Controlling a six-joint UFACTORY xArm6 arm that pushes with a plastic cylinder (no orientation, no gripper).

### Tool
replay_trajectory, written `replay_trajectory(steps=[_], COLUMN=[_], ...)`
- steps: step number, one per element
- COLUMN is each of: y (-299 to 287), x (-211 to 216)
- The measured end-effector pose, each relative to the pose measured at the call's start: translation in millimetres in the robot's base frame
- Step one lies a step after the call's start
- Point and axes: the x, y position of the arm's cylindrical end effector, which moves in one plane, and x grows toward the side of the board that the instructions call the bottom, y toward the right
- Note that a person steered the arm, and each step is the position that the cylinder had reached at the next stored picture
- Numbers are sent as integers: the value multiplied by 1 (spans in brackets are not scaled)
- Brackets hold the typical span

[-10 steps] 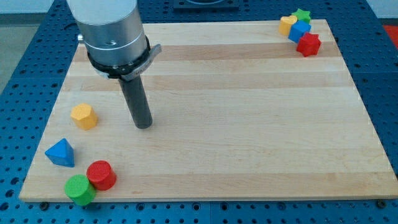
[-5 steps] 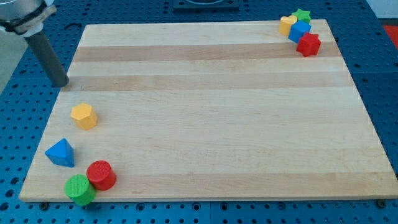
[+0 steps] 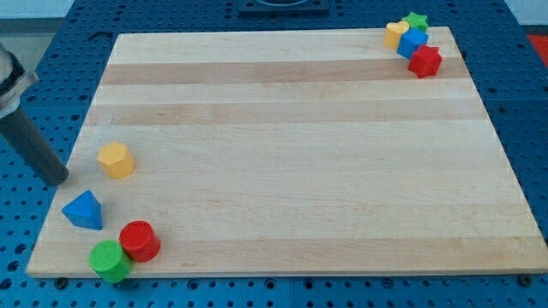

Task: Move the blue triangle right a bit

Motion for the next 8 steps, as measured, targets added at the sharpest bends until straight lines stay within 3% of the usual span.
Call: replay_trajectory(steps=[5,8], y=[1,30], x=[76,56])
